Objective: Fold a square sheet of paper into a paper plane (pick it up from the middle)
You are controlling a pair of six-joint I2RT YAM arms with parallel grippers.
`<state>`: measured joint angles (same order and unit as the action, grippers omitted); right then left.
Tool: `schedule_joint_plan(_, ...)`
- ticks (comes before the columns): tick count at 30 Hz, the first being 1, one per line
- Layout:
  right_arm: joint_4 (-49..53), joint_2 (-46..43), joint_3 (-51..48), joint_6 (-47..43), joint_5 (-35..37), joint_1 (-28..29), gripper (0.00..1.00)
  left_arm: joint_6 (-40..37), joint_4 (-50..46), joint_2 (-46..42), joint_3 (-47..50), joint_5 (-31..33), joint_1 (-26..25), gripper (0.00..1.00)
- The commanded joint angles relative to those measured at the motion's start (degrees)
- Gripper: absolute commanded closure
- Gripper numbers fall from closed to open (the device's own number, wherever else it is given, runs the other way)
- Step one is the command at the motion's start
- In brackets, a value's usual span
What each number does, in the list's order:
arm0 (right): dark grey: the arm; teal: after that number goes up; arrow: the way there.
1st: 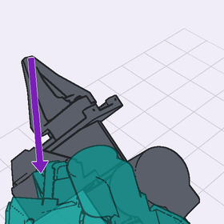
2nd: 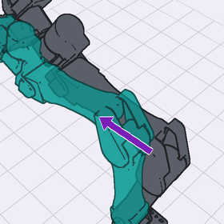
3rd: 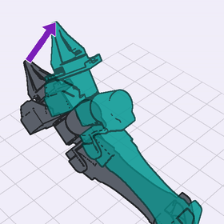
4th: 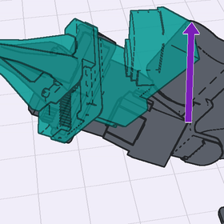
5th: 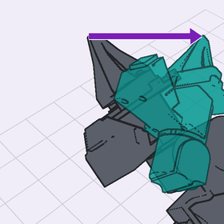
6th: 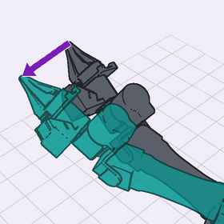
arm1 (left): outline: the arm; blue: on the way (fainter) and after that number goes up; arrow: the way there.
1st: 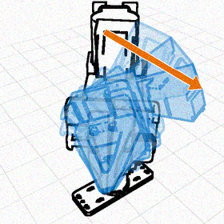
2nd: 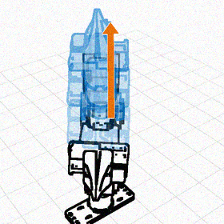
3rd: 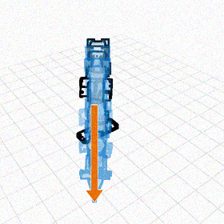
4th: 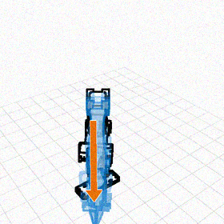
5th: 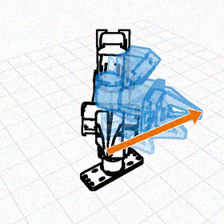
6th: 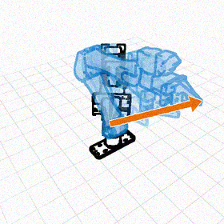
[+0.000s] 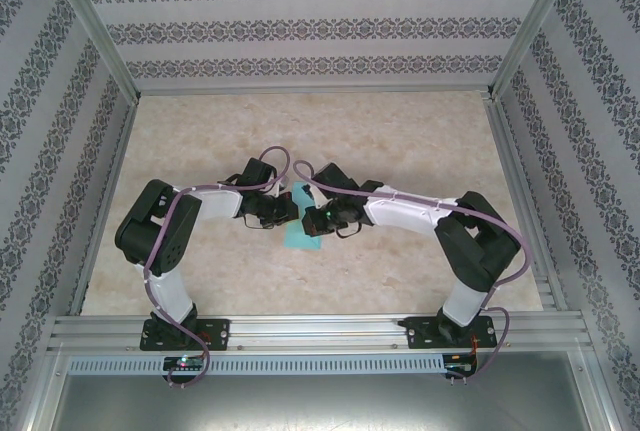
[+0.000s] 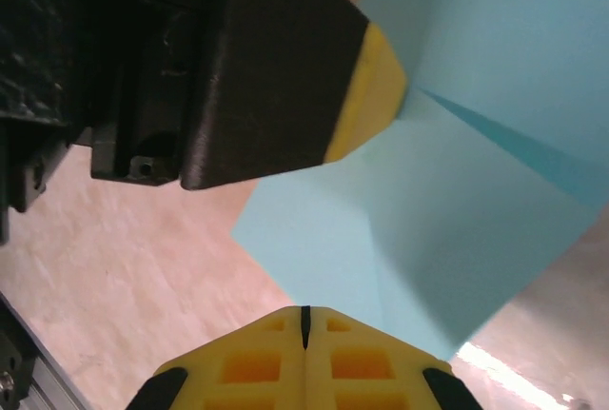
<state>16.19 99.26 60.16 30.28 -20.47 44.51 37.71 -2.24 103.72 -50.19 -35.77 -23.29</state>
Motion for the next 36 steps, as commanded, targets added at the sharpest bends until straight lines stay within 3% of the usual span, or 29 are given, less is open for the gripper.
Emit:
schedule_joint_plan(1,-1.4,3.2,1.0,3.3,1.2,0.9,1.0,-0.1,-4.8,2.8,3.0,6.2,-0.6,1.0)
schedule_joint_plan(20,-1.2,10.1,5.9,4.3,4.5,2.1,1.0,0.6,-4.8,3.0,4.1,6.9,-0.5,1.0)
schedule_joint_plan(36,2.4,10.1,3.7,1.8,6.0,1.2,1.0,1.2,-6.4,3.8,3.5,8.9,-0.5,1.0)
